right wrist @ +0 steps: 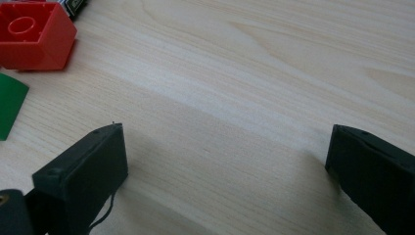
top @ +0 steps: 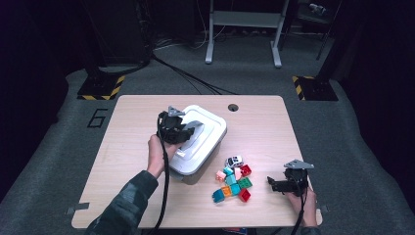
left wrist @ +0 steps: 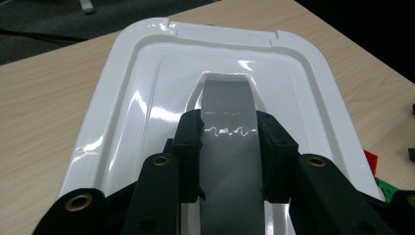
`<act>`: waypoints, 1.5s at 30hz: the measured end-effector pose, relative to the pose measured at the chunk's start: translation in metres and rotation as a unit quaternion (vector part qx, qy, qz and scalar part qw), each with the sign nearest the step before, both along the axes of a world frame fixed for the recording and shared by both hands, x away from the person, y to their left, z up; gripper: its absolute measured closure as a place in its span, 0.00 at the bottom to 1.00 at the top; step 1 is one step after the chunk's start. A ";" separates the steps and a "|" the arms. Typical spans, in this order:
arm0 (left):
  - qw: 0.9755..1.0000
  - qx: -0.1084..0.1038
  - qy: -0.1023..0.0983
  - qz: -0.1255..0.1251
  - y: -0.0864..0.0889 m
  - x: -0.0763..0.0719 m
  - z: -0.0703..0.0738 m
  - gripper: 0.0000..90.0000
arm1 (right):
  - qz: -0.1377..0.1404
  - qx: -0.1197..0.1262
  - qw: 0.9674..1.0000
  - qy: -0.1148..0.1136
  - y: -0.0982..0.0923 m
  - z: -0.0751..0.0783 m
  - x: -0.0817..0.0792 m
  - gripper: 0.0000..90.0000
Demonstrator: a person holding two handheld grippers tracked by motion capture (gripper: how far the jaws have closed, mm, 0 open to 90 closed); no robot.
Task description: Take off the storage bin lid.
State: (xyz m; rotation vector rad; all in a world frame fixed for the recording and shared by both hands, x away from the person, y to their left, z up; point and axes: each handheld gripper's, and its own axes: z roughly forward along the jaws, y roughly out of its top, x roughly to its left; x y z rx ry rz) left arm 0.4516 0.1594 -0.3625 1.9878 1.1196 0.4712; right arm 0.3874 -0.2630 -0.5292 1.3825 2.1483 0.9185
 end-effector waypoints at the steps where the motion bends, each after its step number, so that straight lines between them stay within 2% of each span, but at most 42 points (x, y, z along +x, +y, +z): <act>1: 1.000 -0.005 -0.005 0.004 0.001 0.000 0.003 0.74 | -0.001 -0.001 1.000 0.000 0.000 0.000 0.000 0.01; 8: 1.000 0.001 -0.026 0.014 0.014 -0.002 0.022 0.74 | -0.001 -0.001 1.000 0.001 0.000 0.000 0.000 0.01; 12: 0.999 0.005 -0.037 0.026 0.028 -0.001 0.033 0.74 | 0.000 -0.001 1.000 0.001 0.000 0.000 0.000 0.01; 21: 0.997 0.009 -0.052 0.054 0.057 0.001 0.046 0.74 | 0.000 0.000 1.000 0.000 0.000 0.000 0.000 0.01; 24: 0.997 0.012 -0.051 0.064 0.067 0.002 0.049 0.74 | 0.002 -0.001 1.000 0.004 0.000 0.001 0.000 0.01; 30: 0.995 0.013 -0.052 0.086 0.089 0.006 0.048 0.74 | -0.001 -0.001 1.000 0.001 0.000 0.000 0.000 0.01; 34: 0.993 0.012 -0.056 0.105 0.102 0.008 0.046 0.74 | -0.001 -0.001 1.000 0.000 0.000 0.000 0.000 0.01; 41: 0.989 0.030 -0.061 0.134 0.122 0.014 0.043 0.74 | 0.000 0.000 1.000 0.000 0.000 0.000 0.000 0.01; 45: 0.987 0.038 -0.057 0.147 0.133 0.017 0.039 0.74 | -0.001 -0.001 1.000 0.000 0.000 0.000 0.000 0.01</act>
